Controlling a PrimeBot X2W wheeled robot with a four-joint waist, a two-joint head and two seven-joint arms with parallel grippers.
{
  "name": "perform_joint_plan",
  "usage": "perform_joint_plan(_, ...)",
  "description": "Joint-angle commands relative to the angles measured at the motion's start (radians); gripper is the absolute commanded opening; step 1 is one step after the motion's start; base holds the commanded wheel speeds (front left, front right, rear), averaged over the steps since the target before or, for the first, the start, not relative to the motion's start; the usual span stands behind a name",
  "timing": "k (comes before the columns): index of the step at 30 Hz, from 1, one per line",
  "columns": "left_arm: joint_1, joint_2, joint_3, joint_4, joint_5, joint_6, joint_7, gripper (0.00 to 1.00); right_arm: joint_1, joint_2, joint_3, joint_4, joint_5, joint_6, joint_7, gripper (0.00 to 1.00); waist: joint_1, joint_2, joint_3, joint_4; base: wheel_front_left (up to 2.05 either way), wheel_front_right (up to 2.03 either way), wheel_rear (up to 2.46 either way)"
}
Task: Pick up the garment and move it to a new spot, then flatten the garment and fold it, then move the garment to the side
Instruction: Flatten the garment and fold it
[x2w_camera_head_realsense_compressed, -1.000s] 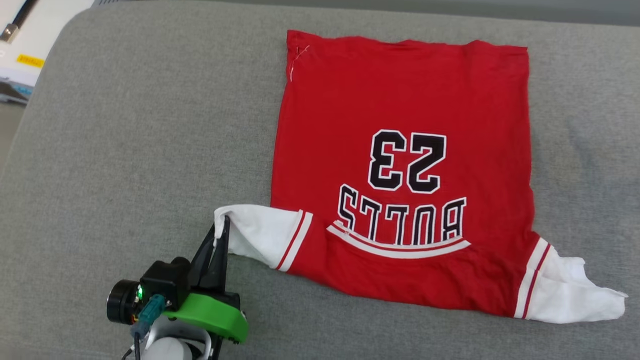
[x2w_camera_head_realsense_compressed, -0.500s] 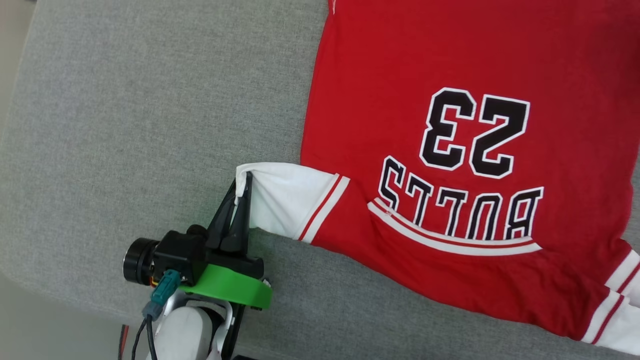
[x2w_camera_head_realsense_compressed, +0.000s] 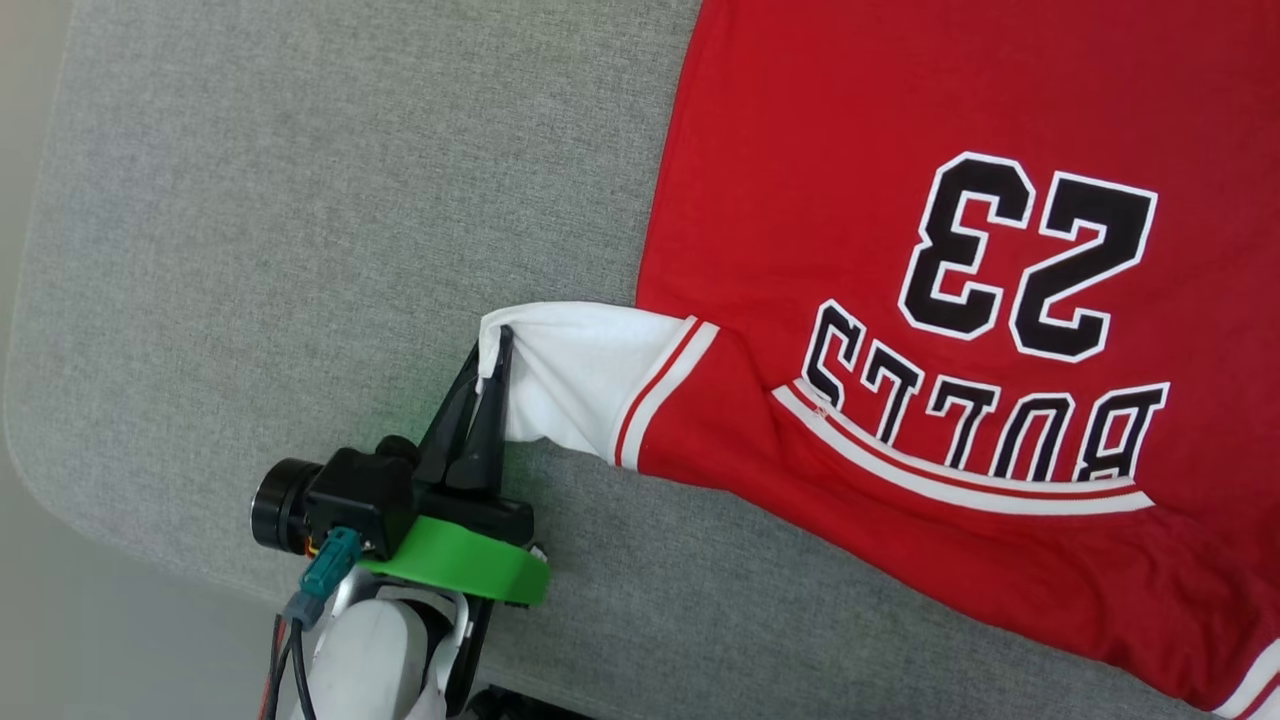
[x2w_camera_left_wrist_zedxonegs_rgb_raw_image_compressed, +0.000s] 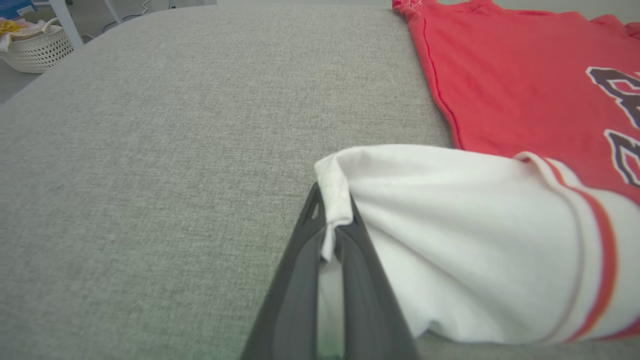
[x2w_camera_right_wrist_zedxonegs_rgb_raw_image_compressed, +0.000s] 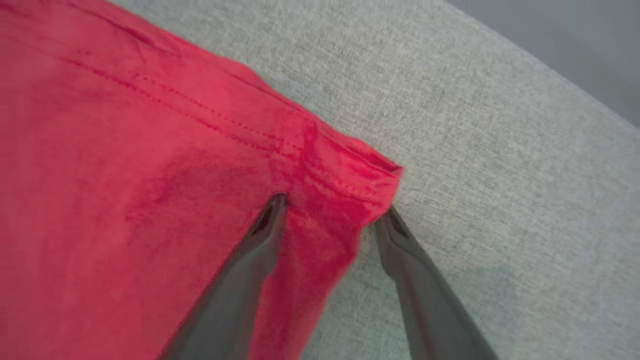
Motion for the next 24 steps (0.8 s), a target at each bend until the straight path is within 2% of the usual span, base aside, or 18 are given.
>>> perform_joint_plan(1,-0.022,-0.006,0.009,0.001,0.008,-0.003,-0.006,0.0,0.109,0.023,0.047,0.057,0.011,0.001,0.002,0.0,0.0001,0.0,-0.008,-0.004,0.0,0.0,0.0)
perform_joint_plan(7,-0.009,-0.009,0.024,0.009,0.018,-0.007,-0.006,0.0,0.062,0.023,0.031,0.044,0.012,0.001,-0.121,0.0,0.0001,0.0,-0.06,-0.026,0.0,0.0,0.0)
perform_joint_plan(13,0.027,-0.01,0.035,0.027,0.031,-0.01,-0.006,0.0,0.086,-0.029,0.065,-0.025,0.06,0.001,-0.293,0.0,0.0001,0.0,-0.16,-0.06,0.0,0.0,0.0)
perform_joint_plan(19,0.081,-0.007,0.061,0.053,0.042,-0.011,-0.006,0.0,0.218,-0.134,0.104,-0.143,0.076,0.001,-0.468,0.0,0.0001,0.0,-0.265,-0.109,0.0,0.0,0.0)
perform_joint_plan(24,0.124,-0.001,0.082,0.072,0.046,-0.014,-0.006,0.0,0.388,-0.187,0.048,-0.248,0.096,0.001,-0.574,0.0,0.0001,0.0,-0.335,-0.147,0.0,0.0,0.0)
